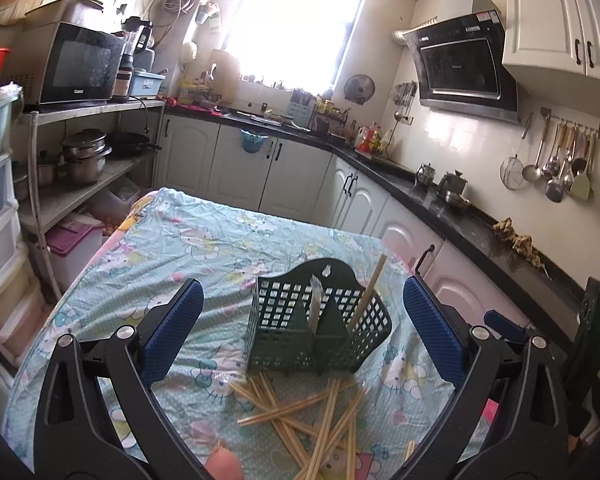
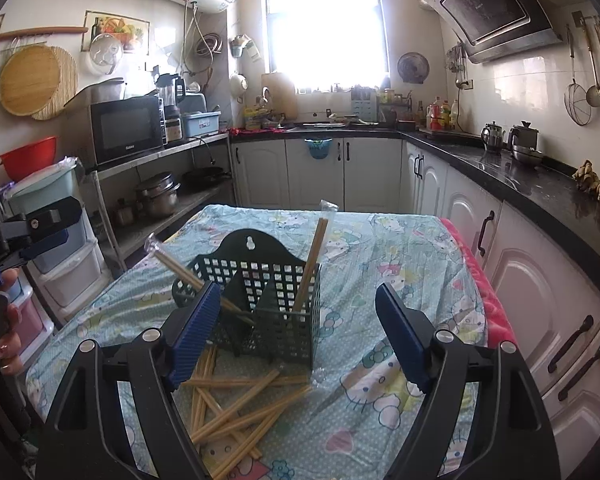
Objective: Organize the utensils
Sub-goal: 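Move both grippers back down toward the remaining chopsticks on the cloth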
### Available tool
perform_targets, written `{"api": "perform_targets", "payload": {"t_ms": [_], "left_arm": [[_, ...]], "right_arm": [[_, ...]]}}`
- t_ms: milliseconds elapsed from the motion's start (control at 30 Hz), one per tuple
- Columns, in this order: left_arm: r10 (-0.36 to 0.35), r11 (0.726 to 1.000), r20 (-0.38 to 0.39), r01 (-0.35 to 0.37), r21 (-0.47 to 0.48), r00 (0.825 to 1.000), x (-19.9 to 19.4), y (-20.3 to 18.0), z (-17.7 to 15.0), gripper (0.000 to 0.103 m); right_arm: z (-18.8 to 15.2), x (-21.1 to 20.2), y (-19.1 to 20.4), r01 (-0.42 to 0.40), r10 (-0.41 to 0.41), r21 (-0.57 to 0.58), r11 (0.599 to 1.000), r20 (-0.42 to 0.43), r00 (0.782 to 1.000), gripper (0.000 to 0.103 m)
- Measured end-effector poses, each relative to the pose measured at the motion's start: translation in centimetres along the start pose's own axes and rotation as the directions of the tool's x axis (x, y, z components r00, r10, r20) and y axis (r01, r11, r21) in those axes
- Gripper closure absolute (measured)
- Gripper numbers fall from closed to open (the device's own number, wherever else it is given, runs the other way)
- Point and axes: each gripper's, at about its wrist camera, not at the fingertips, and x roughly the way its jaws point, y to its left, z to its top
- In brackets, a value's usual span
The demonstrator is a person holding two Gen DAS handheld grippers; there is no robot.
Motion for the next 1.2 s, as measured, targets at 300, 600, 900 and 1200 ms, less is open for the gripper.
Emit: {"api": "perform_targets", "payload": {"t_ms": [300,600,900,1200], "left_arm": [[-0.002,0.999,-0.027,0.003,0.037,1.000,-0.1,-0.6,-1.5,0.011],[-0.021,0.998,-0.094,0.026,0.058,0.995,1.2,-0.9,-3.4,0.011],[-0.054,0.995,-0.188,0.070,0.076,0.981,3.6,-1.6,-5.4,0.011],[-0.063,0.990,-0.292,0.097,0.102,0.954,6.6,-2.5,-7.5,0.012]], "right_arm": [[-1.1,-0.5,0.8,0.001,-0.002,-0.023,1.000,-0.034,0.999,0.025],[-5.0,-0.6,1.0,0.047,-0.053,-0.046,0.998,-0.127,0.991,0.024],[-8.0,-0.5,0.1,0.069,-0.069,-0.005,0.998,-0.216,0.974,0.024],[-10.2,0.3,-1.2,0.085,-0.065,0.052,0.995,-0.308,0.949,0.025]]}}
